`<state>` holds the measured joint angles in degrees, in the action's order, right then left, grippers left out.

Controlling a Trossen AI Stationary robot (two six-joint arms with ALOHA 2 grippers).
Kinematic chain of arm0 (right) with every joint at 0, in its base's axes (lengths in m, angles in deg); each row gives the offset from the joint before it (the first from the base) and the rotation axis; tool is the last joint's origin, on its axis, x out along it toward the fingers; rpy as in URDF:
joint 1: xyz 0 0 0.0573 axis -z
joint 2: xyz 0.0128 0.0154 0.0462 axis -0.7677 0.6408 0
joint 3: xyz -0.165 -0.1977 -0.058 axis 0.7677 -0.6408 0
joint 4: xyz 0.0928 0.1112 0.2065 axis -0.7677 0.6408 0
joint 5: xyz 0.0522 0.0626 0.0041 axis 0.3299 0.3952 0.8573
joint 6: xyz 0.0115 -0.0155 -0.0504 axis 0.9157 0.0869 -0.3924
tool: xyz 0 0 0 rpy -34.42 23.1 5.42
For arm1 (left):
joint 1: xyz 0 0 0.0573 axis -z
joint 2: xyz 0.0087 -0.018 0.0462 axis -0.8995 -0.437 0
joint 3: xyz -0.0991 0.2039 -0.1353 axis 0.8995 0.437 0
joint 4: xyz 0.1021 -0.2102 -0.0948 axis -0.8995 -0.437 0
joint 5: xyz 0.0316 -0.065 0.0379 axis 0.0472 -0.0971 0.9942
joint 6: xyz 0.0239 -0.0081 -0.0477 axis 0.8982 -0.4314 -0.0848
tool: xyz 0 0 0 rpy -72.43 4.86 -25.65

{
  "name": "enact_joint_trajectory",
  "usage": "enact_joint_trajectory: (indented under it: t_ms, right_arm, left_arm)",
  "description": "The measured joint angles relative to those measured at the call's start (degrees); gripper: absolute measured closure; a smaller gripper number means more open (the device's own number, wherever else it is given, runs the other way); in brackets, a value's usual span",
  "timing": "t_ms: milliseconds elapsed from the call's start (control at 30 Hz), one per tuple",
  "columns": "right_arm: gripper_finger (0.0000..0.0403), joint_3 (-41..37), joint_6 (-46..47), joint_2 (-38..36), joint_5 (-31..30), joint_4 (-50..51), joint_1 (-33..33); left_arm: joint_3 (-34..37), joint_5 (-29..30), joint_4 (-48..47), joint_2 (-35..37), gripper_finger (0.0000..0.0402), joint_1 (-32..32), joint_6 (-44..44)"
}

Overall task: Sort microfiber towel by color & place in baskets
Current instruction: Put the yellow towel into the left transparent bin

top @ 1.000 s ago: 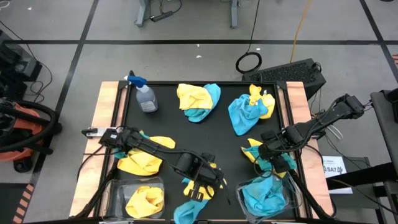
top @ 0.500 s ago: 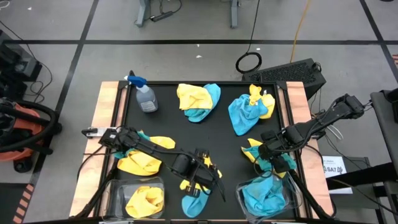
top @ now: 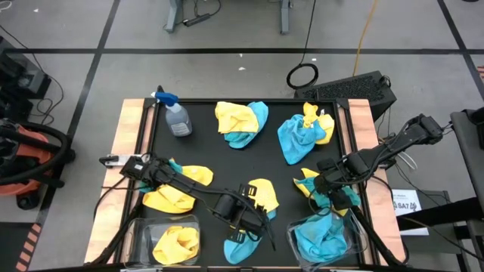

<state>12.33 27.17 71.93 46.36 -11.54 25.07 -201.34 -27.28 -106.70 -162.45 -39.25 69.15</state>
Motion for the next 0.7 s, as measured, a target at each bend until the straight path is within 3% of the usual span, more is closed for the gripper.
enact_joint_trajectory:
  t_ms: [200, 300, 433, 600, 700]
  right_arm:
    - [0.0204, 0.0, 0.14, 0.0, 0.0, 0.01, -0.02]
    - [0.0204, 0.0, 0.37, 0.02, 0.0, -0.06, -0.02]
    - [0.0204, 0.0, 0.37, 0.0, 0.01, -0.12, -0.04]
    - [0.0204, 0.0, 0.35, 0.0, 0.0, -0.19, -0.04]
    - [0.0204, 0.0, 0.35, 0.0, -0.09, -0.26, -0.04]
  left_arm:
    - [0.06, -0.63, 1.59, -1.87, 0.0242, -0.11, -0.03]
    - [0.06, -2.79, 4.7, -3.81, 0.0227, -0.15, -0.95]
    - [0.08, -3.48, 6.39, -5.37, 0.0177, -0.07, -3.86]
    - [0.08, -5.56, 7.65, -5.7, 0.0086, 0.2, -7.6]
    - [0.02, -3.99, 8.02, -6.99, 0.0046, 0.89, -8.64]
